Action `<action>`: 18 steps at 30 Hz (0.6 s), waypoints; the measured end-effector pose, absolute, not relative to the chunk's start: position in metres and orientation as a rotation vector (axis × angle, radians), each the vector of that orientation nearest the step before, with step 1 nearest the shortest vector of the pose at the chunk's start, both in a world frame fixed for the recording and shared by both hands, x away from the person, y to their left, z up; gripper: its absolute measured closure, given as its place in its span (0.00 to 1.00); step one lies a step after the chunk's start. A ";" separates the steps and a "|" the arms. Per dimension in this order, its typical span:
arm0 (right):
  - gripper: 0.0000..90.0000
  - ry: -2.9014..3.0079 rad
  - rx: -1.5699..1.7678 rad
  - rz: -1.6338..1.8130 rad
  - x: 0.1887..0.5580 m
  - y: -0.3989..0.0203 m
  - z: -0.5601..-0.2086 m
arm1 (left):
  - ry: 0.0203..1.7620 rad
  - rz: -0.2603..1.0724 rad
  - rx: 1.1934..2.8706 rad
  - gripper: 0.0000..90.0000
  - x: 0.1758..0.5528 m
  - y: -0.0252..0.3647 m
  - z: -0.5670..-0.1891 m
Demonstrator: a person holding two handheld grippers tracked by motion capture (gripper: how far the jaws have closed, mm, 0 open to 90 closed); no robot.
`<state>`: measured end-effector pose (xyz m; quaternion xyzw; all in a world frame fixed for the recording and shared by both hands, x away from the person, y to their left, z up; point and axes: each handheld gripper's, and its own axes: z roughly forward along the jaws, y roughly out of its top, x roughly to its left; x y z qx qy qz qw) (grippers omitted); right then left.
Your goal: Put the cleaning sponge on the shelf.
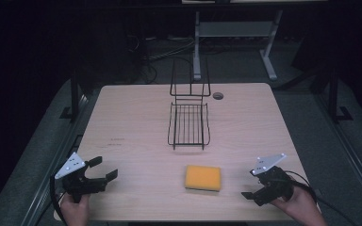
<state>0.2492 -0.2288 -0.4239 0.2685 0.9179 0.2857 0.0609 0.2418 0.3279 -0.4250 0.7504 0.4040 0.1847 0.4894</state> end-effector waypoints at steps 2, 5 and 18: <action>0.19 2.786 0.794 0.860 0.250 -0.225 -0.423 | 0.982 0.450 1.825 0.15 0.242 0.328 -0.425; 0.19 2.801 0.770 0.858 0.252 -0.219 -0.421 | 0.979 0.453 1.823 0.15 0.242 0.328 -0.425; 0.19 2.856 0.675 0.863 0.262 -0.199 -0.414 | 0.979 0.454 1.818 0.15 0.241 0.328 -0.424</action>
